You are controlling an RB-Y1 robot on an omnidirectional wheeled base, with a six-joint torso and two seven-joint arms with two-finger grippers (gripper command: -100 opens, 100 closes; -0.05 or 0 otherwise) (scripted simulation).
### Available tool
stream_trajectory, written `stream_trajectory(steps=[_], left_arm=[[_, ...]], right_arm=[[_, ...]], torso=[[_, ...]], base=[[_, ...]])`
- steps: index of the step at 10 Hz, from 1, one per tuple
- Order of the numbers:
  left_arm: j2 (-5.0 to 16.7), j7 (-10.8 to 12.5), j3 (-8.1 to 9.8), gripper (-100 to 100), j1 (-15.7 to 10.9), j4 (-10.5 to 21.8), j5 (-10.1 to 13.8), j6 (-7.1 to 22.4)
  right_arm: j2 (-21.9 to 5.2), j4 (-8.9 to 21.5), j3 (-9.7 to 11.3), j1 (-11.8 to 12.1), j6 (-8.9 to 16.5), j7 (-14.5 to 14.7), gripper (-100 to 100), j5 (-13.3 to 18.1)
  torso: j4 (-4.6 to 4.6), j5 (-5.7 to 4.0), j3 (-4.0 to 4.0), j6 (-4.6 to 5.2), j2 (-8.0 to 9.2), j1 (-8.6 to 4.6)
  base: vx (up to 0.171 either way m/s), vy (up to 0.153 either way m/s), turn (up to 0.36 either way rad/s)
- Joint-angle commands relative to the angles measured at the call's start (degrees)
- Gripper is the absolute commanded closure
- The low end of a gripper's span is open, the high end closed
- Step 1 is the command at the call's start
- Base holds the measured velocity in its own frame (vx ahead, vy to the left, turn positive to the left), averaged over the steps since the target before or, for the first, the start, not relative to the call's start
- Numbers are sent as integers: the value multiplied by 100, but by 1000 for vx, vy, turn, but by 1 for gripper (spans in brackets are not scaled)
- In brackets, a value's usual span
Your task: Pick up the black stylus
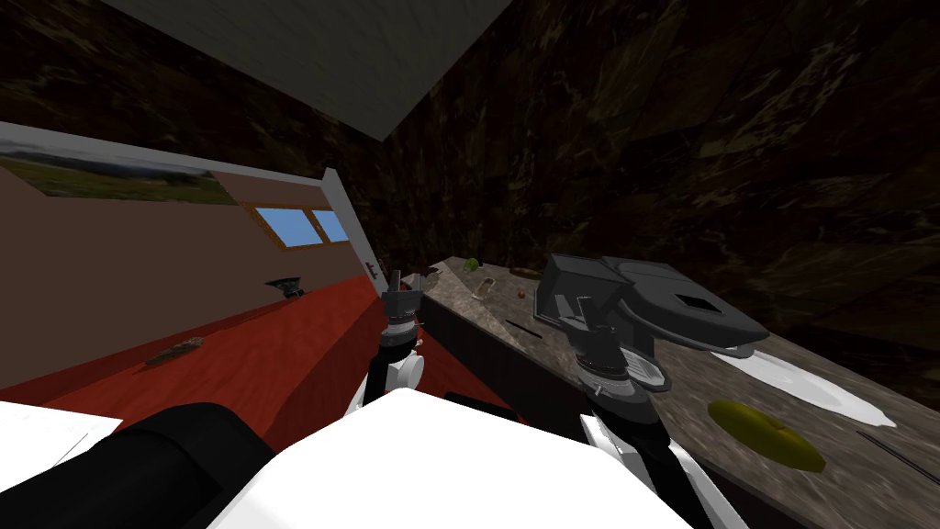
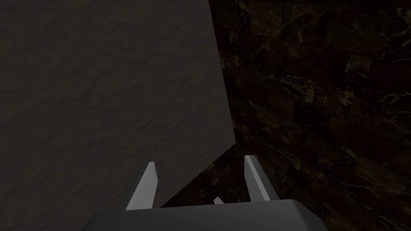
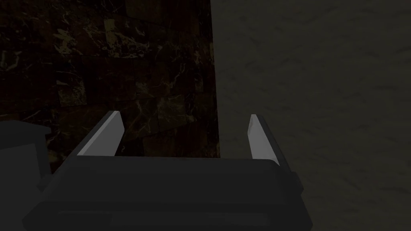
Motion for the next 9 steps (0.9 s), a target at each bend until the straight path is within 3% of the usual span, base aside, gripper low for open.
stream_trajectory(steps=[1,4,9], left_arm=[[0,0,0,0,0,0,0,0],[0,0,0,0,0,0,0,0],[0,0,0,0,0,0,0,0]], right_arm=[[-286,95,-17,15,-105,29,-100,93],[-660,190,-27,27,-199,58,-100,184],[-1530,524,-53,57,-473,136,-100,491]], torso=[[0,0,0,0,0,0],[0,0,0,0,0,0],[0,0,1,0,1,2]], base=[[-21,9,12],[-20,9,12],[-26,13,25]])
